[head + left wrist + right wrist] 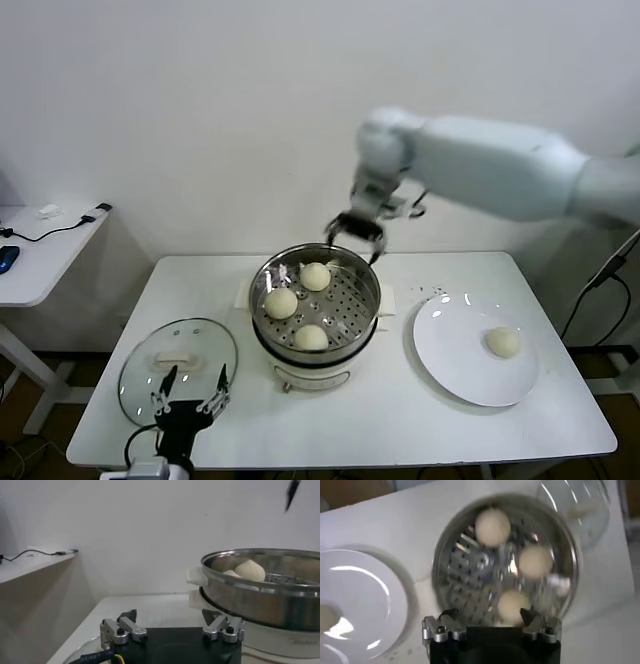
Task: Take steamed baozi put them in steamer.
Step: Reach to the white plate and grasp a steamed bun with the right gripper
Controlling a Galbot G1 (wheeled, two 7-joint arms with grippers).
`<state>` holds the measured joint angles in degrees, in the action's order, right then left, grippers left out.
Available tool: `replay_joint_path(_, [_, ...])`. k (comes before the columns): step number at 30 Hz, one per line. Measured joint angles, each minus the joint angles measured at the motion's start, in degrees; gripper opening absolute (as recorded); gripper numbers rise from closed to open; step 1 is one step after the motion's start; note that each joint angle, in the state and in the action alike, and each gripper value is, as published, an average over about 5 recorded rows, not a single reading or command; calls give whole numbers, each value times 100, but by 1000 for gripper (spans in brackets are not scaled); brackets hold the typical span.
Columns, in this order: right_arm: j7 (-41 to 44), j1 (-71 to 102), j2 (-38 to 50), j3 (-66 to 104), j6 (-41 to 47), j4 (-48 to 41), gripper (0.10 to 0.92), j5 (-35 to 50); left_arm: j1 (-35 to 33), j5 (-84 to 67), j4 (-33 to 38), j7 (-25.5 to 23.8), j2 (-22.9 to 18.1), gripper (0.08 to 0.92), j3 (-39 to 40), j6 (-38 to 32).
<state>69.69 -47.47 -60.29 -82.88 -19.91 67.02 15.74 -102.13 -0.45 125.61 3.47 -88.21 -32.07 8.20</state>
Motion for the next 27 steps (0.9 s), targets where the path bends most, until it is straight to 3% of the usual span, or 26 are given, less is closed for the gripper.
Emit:
replay_joint_path(13, [-436,653,2042,-525,1340,-134,823,62,55,-49,-83,-13,-2,823,-122,28])
replay_joint_path(27, [-877,2838,2605,959,2129,-684,823,-566,27,-10,-163,-18,-88,823,-192,42])
